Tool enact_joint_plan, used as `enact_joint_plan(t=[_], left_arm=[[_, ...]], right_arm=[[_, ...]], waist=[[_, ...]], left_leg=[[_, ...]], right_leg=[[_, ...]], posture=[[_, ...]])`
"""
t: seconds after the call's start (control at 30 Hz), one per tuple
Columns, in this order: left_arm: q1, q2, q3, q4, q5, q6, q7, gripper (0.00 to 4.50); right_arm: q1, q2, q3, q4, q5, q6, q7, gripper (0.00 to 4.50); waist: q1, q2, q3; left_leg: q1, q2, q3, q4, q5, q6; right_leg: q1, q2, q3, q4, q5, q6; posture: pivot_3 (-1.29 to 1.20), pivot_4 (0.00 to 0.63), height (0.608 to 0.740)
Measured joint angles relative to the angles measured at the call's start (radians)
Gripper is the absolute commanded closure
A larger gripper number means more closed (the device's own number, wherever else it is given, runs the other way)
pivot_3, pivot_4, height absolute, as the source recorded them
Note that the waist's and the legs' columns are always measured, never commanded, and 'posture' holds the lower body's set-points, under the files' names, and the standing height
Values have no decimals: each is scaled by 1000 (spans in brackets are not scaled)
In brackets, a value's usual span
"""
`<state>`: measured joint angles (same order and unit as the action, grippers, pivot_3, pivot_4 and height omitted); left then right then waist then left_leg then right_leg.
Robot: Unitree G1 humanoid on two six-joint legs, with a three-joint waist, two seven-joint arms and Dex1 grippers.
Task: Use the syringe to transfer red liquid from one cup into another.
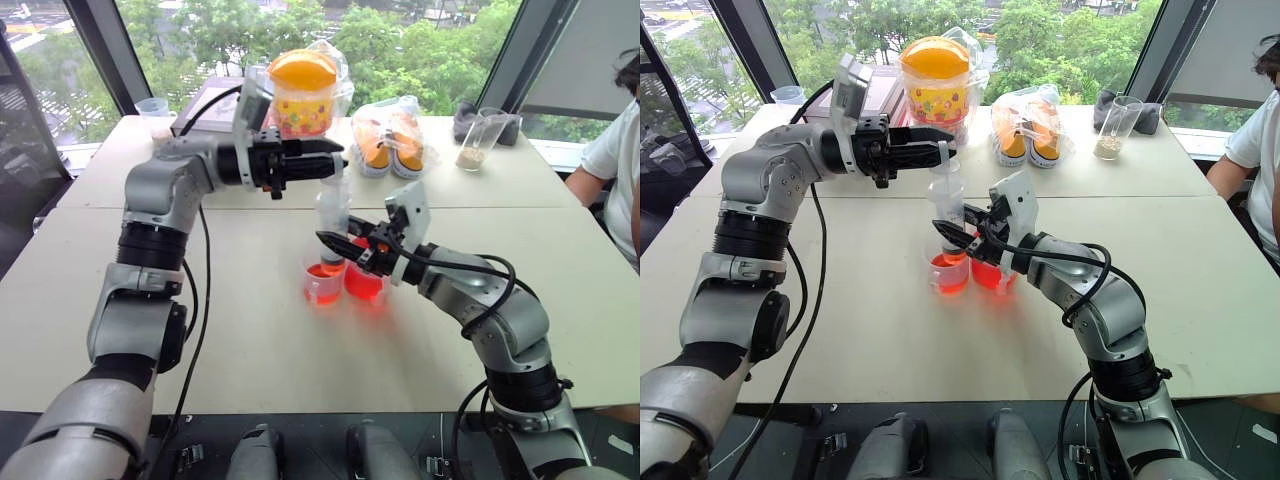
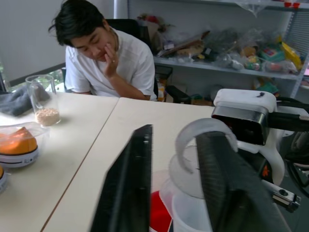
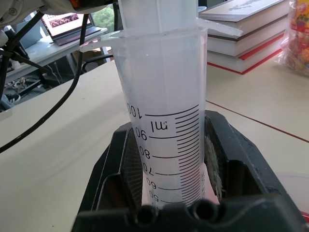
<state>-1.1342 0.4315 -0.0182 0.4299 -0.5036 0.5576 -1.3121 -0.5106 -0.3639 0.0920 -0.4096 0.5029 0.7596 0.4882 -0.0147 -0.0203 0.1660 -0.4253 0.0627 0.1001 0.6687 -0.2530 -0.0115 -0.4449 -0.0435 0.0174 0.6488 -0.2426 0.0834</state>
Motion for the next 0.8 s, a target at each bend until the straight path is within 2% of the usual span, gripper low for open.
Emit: enact_joint_plan(t=[0.43,0.8], left_arm=[[12,47,-5,-50,13,-4,-51,4488],[61,38,-3,-89,34,-53,-31,4488]], right_arm=[[-56,20,2,-1,46,63,-6,3120],[-93,0,-3,-1,66,92,-15,3120]], waist=[[-1,0,0],[0,0,0]], left_leg=[[0,0,0,0,0,0],[0,0,0,0,0,0]], right_leg=[[0,0,0,0,0,0],[0,0,0,0,0,0]], posture=[[0,150,740],[0,150,740]])
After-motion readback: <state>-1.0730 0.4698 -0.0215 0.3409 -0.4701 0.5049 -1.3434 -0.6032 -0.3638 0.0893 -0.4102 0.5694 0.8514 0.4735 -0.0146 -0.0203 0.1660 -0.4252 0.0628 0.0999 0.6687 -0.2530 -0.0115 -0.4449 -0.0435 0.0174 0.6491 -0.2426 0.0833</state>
